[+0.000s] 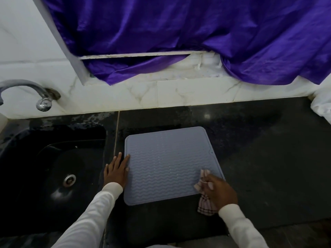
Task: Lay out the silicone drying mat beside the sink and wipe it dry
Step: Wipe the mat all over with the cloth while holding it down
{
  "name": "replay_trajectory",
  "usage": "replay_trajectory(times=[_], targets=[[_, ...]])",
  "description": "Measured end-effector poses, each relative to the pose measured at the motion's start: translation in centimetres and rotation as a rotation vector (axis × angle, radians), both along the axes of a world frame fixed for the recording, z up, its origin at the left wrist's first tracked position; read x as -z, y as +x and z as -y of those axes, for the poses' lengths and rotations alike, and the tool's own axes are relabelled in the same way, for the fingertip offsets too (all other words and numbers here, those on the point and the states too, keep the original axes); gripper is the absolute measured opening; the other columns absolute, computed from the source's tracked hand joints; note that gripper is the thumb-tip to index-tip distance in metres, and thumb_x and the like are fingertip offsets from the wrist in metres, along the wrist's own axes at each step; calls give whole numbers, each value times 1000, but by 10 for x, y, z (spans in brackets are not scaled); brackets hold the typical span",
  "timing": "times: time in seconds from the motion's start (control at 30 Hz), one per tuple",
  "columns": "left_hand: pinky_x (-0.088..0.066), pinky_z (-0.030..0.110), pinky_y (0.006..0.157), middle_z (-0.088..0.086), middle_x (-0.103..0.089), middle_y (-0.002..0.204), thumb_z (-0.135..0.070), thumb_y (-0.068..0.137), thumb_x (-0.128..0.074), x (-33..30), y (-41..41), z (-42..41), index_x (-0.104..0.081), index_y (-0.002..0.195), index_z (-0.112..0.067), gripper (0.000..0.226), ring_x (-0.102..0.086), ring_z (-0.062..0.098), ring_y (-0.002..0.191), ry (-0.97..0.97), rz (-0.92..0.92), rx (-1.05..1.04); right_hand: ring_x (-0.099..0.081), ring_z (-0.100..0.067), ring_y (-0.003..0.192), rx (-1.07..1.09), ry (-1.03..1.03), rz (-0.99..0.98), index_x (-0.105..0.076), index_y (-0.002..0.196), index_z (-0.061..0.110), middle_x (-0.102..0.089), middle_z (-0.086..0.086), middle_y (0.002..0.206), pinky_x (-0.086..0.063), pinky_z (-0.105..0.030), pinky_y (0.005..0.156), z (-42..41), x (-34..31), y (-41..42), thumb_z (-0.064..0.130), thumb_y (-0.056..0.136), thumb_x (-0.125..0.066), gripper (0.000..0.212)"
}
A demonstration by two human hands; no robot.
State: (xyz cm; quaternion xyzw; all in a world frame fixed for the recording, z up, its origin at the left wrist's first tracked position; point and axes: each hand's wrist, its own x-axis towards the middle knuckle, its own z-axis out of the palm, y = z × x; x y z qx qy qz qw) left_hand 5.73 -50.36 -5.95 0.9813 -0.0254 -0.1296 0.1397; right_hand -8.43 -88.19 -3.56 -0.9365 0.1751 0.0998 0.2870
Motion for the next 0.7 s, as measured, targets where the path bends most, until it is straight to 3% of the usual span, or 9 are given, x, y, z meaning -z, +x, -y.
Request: replay_trajectory(times=[0.27,0.43,0.7], targets=[[-1,46,118,-8,2,160,-35,100,-30,0,-2,5,-9,149,-41,53,4,17,147,-15,9,-33,-62,-29,107,158,-57,-47,-45,135,45,-65,-3,121,-47,-32,82,45,-16,-7,62,80,-63,61],[0,46,118,-7,3,160,-37,101,-28,-2,-3,6,-7,149,-42,53,4,18,147,10,10,-33,-62,-29,107,192,-55,-75,-37,137,47,-63,-4,123,-50,-38,87,42,-14,-13,56,89,-53,52],[4,43,117,-9,10,159,-41,101,-21,-1,-5,2,4,148,-45,53,7,18,146,29,3,-6,-61,-22,111,114,19,144,-53,132,33,-61,3,129,-48,-35,91,6,-39,6,44,89,-59,44]])
